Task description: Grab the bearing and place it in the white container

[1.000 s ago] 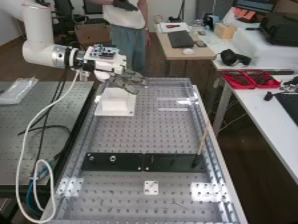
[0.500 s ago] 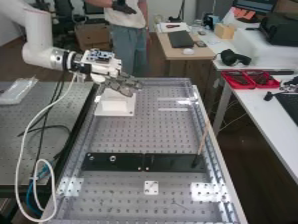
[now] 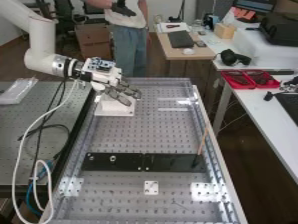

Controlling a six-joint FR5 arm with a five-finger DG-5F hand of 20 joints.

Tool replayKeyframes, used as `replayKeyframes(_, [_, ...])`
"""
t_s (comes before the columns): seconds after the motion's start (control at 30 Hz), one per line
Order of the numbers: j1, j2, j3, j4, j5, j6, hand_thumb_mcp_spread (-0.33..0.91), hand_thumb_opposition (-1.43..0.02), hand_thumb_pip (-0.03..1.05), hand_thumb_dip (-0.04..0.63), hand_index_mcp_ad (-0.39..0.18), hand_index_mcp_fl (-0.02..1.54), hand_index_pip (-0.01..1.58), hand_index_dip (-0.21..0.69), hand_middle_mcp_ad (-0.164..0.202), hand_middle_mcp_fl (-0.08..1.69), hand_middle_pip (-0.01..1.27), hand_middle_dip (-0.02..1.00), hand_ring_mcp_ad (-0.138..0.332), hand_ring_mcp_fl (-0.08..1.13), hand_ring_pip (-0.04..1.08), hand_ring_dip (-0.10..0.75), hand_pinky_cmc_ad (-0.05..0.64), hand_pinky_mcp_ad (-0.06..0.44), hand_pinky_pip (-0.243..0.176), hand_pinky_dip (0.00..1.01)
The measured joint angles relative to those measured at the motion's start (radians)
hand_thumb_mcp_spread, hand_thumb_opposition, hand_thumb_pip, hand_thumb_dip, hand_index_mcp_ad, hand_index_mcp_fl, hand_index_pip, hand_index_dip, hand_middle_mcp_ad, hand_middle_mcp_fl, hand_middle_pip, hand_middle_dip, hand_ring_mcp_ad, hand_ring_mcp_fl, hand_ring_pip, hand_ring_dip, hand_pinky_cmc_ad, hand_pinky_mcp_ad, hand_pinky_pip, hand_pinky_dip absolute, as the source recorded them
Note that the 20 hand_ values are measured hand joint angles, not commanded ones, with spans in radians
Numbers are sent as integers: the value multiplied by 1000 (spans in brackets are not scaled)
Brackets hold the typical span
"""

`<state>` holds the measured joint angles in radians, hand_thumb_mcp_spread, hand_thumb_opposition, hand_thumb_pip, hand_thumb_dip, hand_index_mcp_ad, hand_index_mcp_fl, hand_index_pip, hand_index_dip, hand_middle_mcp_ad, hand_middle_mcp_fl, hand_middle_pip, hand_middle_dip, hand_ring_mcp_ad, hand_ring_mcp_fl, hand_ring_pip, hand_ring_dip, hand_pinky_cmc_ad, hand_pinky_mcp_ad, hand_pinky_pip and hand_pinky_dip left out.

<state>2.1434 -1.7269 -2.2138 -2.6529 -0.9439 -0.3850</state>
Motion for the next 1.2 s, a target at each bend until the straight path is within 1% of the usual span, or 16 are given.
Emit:
replayKeyframes(0.07, [-5,-1,4,-20,-7,7,531,-1019,501,365,-204,641,1173,244,66,164,141,222,131,14,93,87,368,265,-44,180])
replayKeyframes(0.17, [-17,1,7,-37,-25,17,473,-915,550,365,-199,286,1075,250,66,77,140,222,127,12,93,87,370,265,-47,180])
replayKeyframes(0.2, [-18,3,7,-38,-27,18,443,-892,560,365,-199,223,1047,227,66,72,140,222,127,12,91,87,375,265,-47,180])
replayKeyframes(0.3, [-27,11,9,-43,-34,9,393,-850,574,332,-197,127,988,227,66,35,138,222,127,14,87,87,375,262,-61,178])
replayKeyframes(0.37, [-38,17,11,-48,-44,4,379,-836,635,332,-187,77,969,227,66,-7,138,222,127,14,87,87,375,265,-58,180])
replayKeyframes(0.47, [-54,30,15,-52,-56,-9,379,-810,641,330,-171,21,965,227,66,-3,138,222,127,14,70,87,375,265,-63,180])
replayKeyframes(0.5, [-57,33,16,-52,-58,-13,379,-805,641,330,-169,19,951,227,70,-7,138,222,127,16,66,87,375,265,-75,176])
replayKeyframes(0.63, [-88,73,26,-53,-73,-46,363,-803,635,333,-169,24,935,225,70,-7,138,222,127,16,70,87,375,262,-75,192])
replayKeyframes(0.67, [-96,84,29,-54,-78,-58,346,-806,623,333,-169,21,867,215,70,-7,138,222,127,16,70,87,375,265,-77,194])
replayKeyframes(0.7, [-116,108,39,-54,-89,-84,335,-787,588,314,-169,19,742,215,70,-7,138,222,127,16,70,87,374,265,-89,190])
replayKeyframes(0.8, [-160,157,61,-51,-116,-141,290,-775,529,290,-152,49,483,215,70,-7,140,225,127,16,66,87,374,265,-93,209])
replayKeyframes(0.9, [-197,185,89,-55,-146,-186,269,-726,428,236,-136,84,340,202,70,-7,140,222,127,16,66,87,374,278,-89,225])
replayKeyframes(0.93, [-210,191,99,-61,-158,-193,276,-730,415,220,-136,87,304,202,70,-7,140,222,126,16,70,87,375,276,-93,229])
replayKeyframes(0.97, [-230,200,116,-70,-176,-202,257,-721,407,209,-136,87,274,202,70,-3,140,222,126,12,75,87,375,291,-89,230])
replayKeyframes(1.03, [-252,210,137,-81,-198,-213,239,-719,375,159,-133,87,227,185,70,-7,140,222,140,12,75,87,379,293,-89,239])
replayKeyframes(1.2, [-328,233,211,-117,-279,-251,239,-719,349,101,-119,87,164,185,70,-9,138,222,147,12,75,87,384,311,-89,239])
